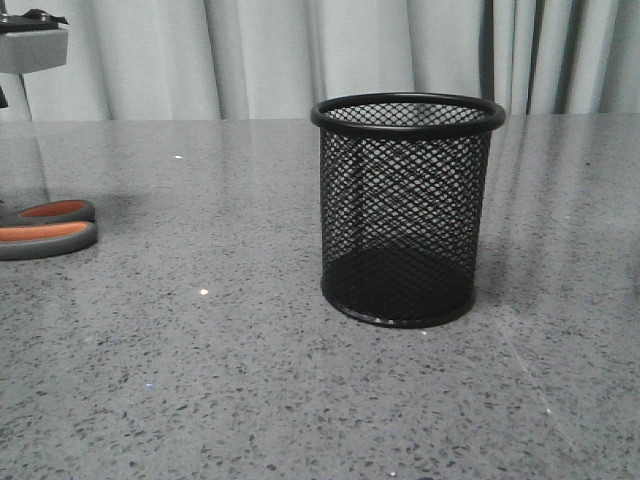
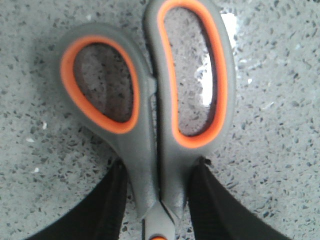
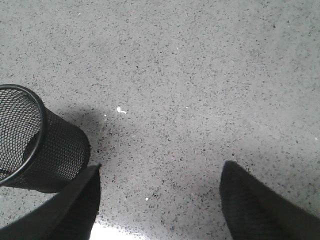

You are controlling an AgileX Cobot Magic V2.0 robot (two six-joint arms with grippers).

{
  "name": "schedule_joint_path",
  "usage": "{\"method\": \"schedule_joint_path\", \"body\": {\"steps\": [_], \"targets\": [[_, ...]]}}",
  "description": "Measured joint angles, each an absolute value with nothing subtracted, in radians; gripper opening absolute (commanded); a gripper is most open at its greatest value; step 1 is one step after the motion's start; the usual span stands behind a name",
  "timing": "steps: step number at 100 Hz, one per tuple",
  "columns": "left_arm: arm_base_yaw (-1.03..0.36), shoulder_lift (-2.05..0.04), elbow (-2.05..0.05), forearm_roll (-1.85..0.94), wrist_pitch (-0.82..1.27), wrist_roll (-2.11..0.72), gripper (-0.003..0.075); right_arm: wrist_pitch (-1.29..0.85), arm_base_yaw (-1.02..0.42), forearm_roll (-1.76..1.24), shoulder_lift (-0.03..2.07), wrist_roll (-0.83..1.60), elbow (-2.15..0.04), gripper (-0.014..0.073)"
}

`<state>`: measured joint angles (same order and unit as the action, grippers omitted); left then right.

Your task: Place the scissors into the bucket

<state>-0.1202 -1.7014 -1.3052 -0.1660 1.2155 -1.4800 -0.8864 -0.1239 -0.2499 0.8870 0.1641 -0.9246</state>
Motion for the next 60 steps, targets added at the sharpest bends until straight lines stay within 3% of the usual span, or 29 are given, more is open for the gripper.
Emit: {"method": "schedule_joint_path", "body": {"steps": [60], "targets": [[-0.120, -1.714, -1.353, -0.180, 1.217, -1.469, 0.0134, -0.886, -0.124, -0.250, 0.887, 0.165, -0.925, 0.0457]]}}
